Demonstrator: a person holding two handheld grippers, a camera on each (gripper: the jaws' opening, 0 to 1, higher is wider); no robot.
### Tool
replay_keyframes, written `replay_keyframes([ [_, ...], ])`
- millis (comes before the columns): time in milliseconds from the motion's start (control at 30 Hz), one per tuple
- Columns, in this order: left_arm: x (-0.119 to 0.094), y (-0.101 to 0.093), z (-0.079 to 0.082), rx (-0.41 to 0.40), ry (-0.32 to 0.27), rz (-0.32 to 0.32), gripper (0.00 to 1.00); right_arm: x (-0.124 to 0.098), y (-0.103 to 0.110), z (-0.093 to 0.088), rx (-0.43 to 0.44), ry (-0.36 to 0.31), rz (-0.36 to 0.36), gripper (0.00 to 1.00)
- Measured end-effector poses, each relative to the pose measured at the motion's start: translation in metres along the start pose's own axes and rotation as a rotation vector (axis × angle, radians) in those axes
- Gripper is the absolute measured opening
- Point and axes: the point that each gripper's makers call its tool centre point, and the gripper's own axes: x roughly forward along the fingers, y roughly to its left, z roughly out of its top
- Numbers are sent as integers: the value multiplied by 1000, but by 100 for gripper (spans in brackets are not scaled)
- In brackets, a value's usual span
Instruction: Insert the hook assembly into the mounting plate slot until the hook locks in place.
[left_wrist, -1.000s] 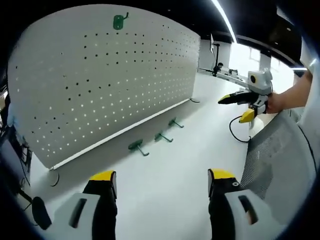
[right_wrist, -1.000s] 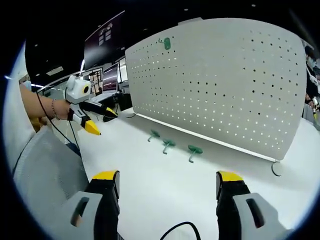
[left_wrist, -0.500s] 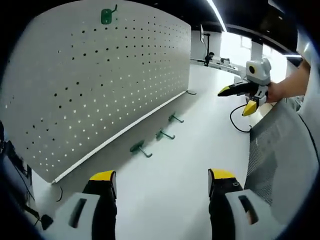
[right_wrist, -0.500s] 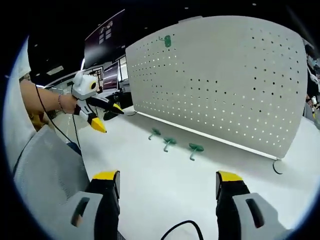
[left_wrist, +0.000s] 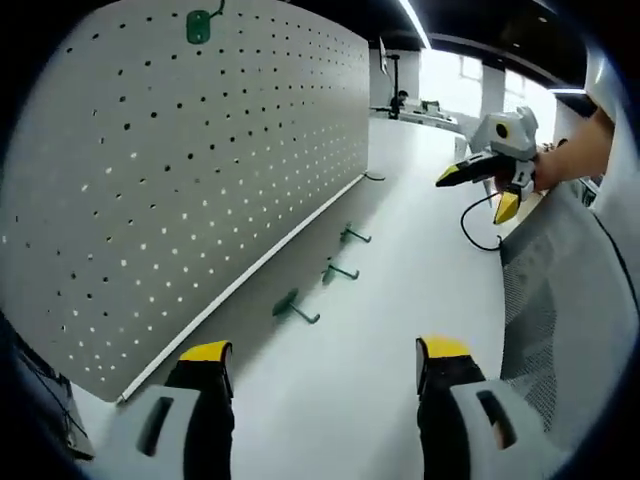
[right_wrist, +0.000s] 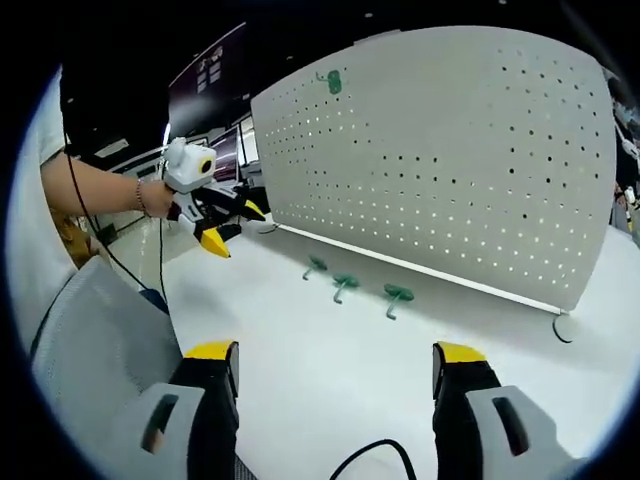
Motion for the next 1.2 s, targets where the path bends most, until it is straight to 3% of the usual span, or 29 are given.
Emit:
replay_keyframes([
  [1200, 58, 19, -3, 244, 170, -167, 75, -1, -1, -3, 44, 1, 8, 77],
])
